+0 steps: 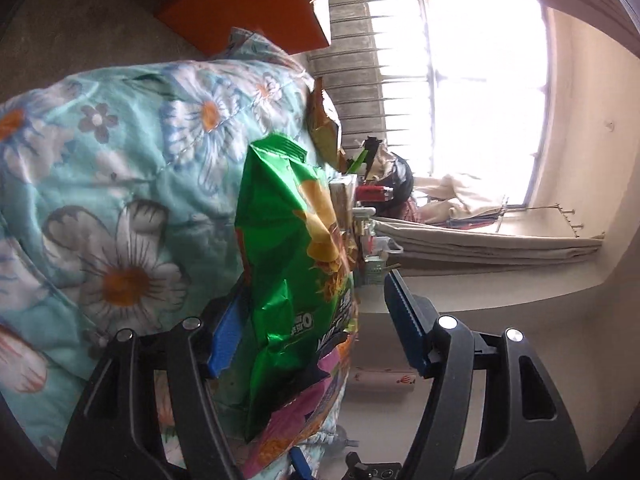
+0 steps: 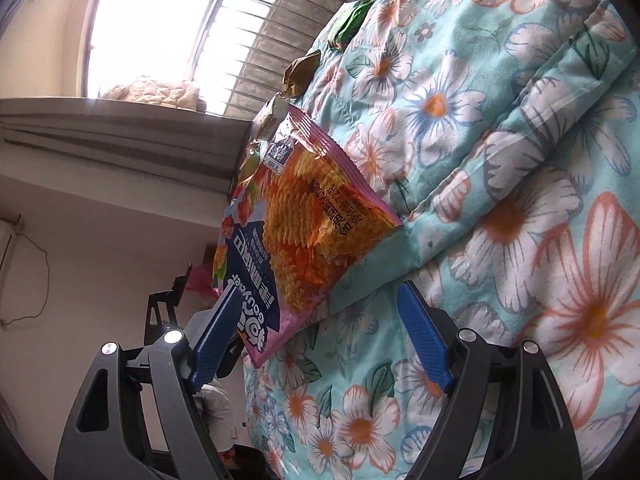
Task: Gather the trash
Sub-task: 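Grasp the green chip bag with the left tool while the right tool grasps the pink chip bag, then lift both chip bags and carry them over the blue wastebasket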
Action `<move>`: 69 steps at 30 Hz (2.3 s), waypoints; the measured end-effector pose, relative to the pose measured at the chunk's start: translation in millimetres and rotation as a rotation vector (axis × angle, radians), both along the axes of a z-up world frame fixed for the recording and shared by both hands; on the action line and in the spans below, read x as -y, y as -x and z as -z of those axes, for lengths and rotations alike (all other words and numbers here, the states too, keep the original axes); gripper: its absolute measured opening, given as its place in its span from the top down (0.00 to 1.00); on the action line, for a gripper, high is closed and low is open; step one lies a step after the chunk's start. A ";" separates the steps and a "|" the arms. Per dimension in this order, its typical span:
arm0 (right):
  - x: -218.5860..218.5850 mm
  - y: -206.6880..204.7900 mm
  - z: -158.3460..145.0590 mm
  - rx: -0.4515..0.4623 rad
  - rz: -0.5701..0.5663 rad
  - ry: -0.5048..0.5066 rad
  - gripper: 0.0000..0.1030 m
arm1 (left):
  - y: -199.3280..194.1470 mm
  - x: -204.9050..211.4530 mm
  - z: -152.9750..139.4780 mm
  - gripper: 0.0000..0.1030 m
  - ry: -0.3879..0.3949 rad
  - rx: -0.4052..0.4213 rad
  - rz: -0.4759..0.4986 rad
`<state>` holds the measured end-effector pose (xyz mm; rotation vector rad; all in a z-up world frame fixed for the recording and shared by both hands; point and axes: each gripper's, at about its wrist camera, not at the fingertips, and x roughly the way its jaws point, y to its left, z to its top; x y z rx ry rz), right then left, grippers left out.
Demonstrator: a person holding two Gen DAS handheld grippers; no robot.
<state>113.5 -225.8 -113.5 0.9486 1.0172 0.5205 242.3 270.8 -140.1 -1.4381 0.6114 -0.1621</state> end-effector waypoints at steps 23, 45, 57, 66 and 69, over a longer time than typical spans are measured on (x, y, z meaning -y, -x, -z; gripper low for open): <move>-0.5 3.1 3.8 -0.013 -0.049 -0.053 0.32 | -22.6 56.4 -38.8 0.86 -0.378 0.056 0.159; -59.5 -22.2 28.2 -0.103 -0.064 -0.147 0.67 | -11.0 47.5 -34.2 0.88 -0.350 0.064 0.164; -33.5 -1.6 1.9 0.018 -0.078 -0.162 0.95 | 3.2 47.4 -54.3 0.92 -0.405 0.105 0.150; 23.2 33.8 -40.7 0.166 0.025 -0.146 0.97 | 27.9 76.9 -118.4 0.96 -0.549 0.227 0.198; 50.6 55.5 -49.9 0.211 0.084 -0.157 0.97 | 36.9 99.9 -142.1 0.96 -0.586 0.298 0.243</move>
